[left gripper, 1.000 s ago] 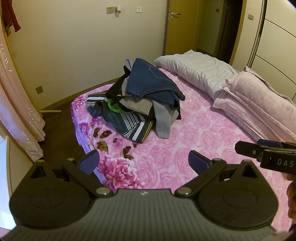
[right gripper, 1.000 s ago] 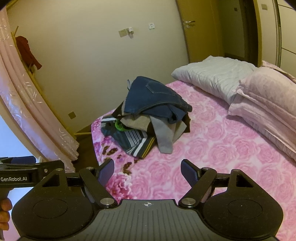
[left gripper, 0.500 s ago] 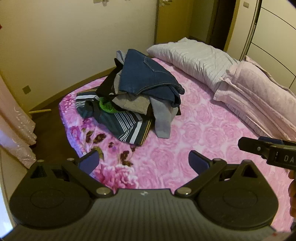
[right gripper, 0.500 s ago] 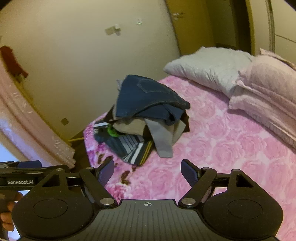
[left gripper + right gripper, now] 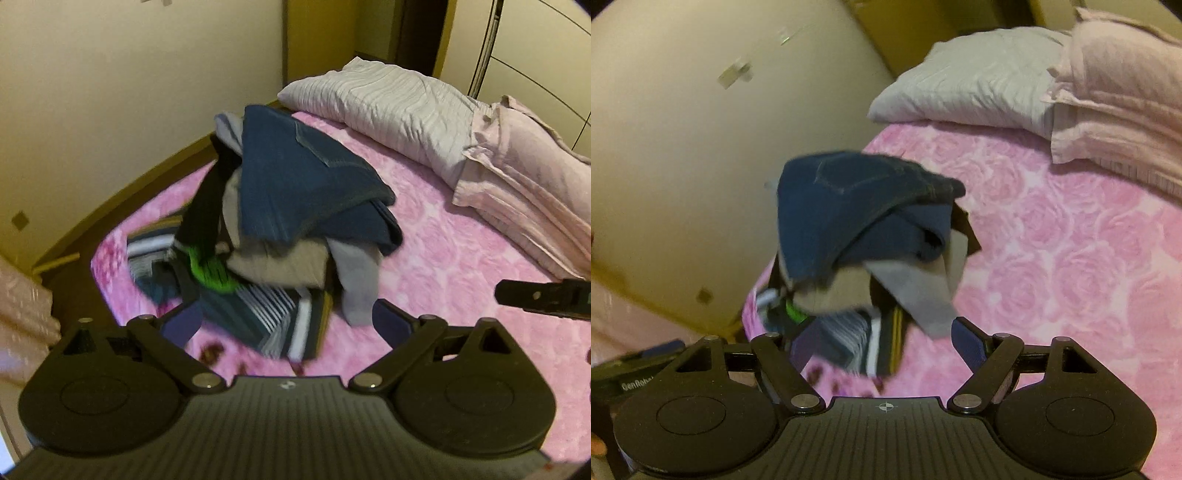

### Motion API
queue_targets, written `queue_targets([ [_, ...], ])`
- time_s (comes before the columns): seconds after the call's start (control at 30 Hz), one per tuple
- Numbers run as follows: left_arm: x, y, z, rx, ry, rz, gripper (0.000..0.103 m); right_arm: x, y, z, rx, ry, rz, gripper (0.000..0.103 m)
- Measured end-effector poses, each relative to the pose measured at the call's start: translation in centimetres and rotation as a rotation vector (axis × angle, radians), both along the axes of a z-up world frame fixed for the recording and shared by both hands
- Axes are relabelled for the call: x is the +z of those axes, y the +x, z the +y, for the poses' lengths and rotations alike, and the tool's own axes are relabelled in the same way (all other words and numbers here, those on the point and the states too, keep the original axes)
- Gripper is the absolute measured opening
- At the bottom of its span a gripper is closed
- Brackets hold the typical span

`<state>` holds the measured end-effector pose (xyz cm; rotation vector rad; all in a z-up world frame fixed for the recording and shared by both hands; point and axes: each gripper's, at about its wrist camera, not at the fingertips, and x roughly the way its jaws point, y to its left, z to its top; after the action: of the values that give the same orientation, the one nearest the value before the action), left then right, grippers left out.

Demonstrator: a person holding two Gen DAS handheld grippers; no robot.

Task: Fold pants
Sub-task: 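Reach both grippers toward the clothes pile and grasp the dark blue jeans, then lift the jeans with the right gripper and swing them over the bed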

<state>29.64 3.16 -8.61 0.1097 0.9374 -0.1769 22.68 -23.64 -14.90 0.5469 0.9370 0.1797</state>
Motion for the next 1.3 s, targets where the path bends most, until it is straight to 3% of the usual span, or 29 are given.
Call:
queue_targets([
  [0.33,-2.6,15.0,0.1,-0.121,0.010,-0.037,0.087,-4.1,11.1,-0.1,-0.218,0.163,0.035,0.076],
  [0.53,-4.9,23.4,0.2,-0.155,-0.032,-0.032,0.078,-7.3,15.9,0.0,-0.313,0.217,0.064,0.076],
  [0.73,-6.6,29.3,-0.1,-0.172,-0.030,-0.053,0.078,-10.6,19.4,-0.4,-0.413,0.290,0.068,0.073],
  [0.93,-8.4,33.2,0.9,-0.131,-0.060,-0.024,0.079,-15.0,21.4,-0.2,-0.473,0.382,0.159,0.064],
  [1.0,-8.9,33.9,1.1,-0.123,-0.093,-0.013,0.080,-15.6,21.5,0.0,-0.496,0.404,0.139,0.059],
  [1.07,-9.1,34.4,1.0,-0.115,-0.104,-0.014,0.080,-15.3,21.9,0.1,-0.477,0.377,0.108,0.021],
  [1.1,-9.1,34.3,0.9,-0.115,-0.103,-0.020,0.075,-15.1,22.1,0.1,-0.471,0.352,0.103,0.020],
  [1.17,-8.7,33.9,0.6,-0.150,-0.118,-0.042,0.047,-14.7,21.9,-0.1,-0.469,0.359,0.072,0.015],
  [1.2,-8.4,33.6,0.4,-0.174,-0.124,-0.052,0.039,-14.4,21.7,-0.2,-0.474,0.359,0.062,0.013],
  [1.27,-8.1,32.9,0.0,-0.190,-0.104,-0.067,0.033,-13.7,21.3,-0.3,-0.476,0.340,0.041,0.008],
  [1.3,-7.9,32.5,0.1,-0.191,-0.102,-0.078,0.022,-13.3,21.1,-0.4,-0.469,0.330,0.030,0.008],
])
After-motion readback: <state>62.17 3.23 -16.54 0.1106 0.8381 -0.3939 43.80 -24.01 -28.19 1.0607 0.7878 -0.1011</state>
